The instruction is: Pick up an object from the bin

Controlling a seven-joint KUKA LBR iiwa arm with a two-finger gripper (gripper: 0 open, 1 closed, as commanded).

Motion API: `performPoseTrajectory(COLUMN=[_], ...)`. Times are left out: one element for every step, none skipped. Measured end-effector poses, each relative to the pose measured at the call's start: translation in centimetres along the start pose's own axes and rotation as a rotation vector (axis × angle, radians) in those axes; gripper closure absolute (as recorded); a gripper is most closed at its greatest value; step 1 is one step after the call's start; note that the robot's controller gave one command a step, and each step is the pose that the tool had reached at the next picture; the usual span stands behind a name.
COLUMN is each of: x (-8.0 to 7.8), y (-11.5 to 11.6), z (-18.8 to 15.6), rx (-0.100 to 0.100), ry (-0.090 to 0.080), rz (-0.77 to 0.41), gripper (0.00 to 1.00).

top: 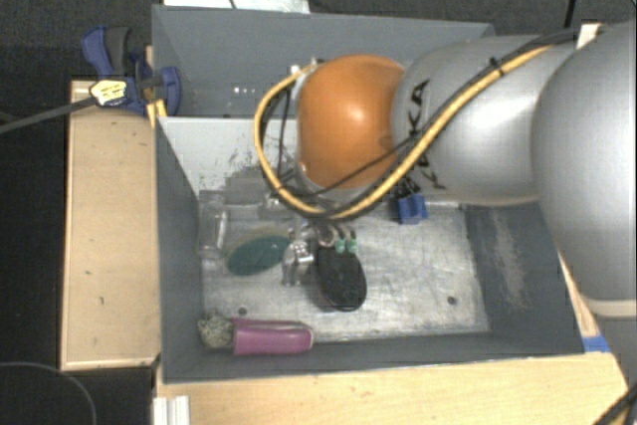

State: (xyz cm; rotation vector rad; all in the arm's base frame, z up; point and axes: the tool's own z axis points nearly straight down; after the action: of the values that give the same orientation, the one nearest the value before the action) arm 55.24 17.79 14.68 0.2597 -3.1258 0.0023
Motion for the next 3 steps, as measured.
performPoseTrajectory(x=[-2.0, -2.1, -2.5], y=[-4.9, -4.6, -4.8], z=[7.3, 6.8, 5.6], rx=[0.001, -0.002, -0.002], ry=[-0.002, -0.007, -0.01], rz=[-0.003, 0.0, 0.108], gripper=[0.0, 1.0, 1.0])
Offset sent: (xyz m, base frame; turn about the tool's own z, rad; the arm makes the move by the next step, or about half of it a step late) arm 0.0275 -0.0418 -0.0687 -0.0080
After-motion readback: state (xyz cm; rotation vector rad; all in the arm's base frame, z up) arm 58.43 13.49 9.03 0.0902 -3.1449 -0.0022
